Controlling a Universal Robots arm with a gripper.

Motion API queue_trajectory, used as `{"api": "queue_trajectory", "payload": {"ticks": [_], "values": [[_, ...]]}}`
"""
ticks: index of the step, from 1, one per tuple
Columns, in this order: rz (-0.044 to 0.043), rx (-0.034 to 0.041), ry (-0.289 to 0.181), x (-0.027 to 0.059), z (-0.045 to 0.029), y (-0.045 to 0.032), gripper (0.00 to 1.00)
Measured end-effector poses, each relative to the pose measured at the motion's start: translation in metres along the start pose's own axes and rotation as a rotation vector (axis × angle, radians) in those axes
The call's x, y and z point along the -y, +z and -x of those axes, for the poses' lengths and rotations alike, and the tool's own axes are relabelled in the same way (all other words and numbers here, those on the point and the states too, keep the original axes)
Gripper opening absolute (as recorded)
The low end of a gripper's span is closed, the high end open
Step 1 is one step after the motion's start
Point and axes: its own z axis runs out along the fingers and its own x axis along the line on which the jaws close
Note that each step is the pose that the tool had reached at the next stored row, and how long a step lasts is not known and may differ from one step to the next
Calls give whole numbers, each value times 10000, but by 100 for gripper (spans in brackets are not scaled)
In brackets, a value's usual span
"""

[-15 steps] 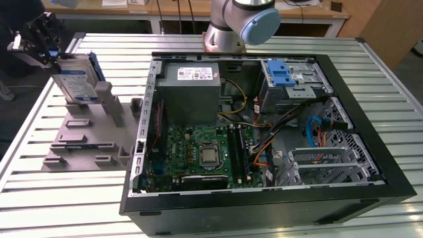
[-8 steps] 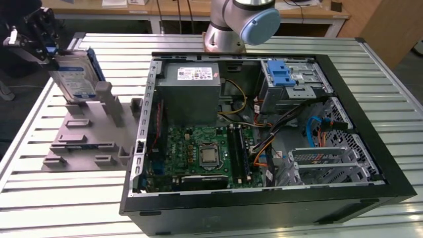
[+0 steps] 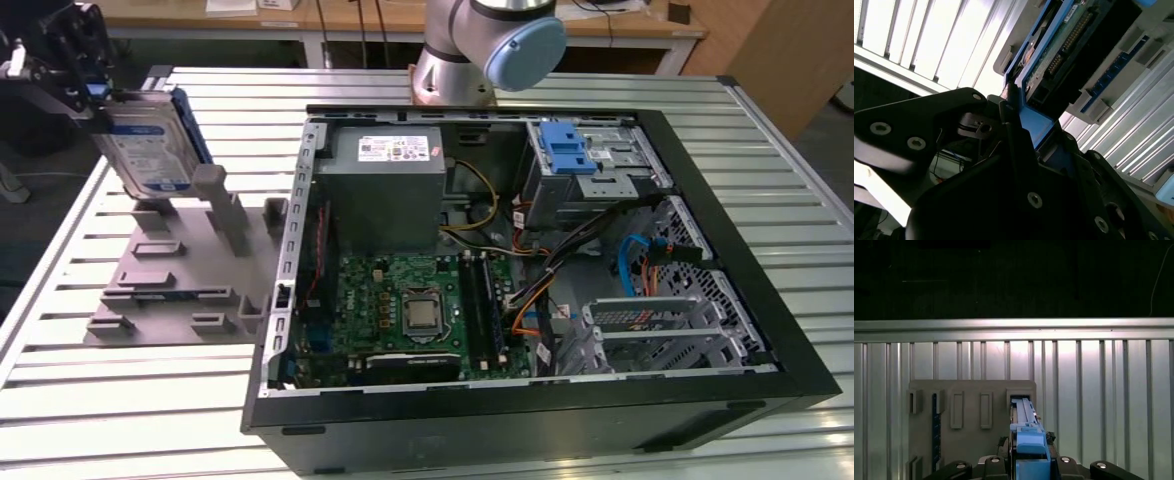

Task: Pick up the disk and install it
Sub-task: 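Pick up the disk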

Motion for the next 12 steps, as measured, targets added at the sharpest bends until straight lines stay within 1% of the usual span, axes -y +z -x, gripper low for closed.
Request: {"api": "queue_trajectory", "payload": {"ticks": [12], "values": [[0,0,0,-1,2,-164,36]]}}
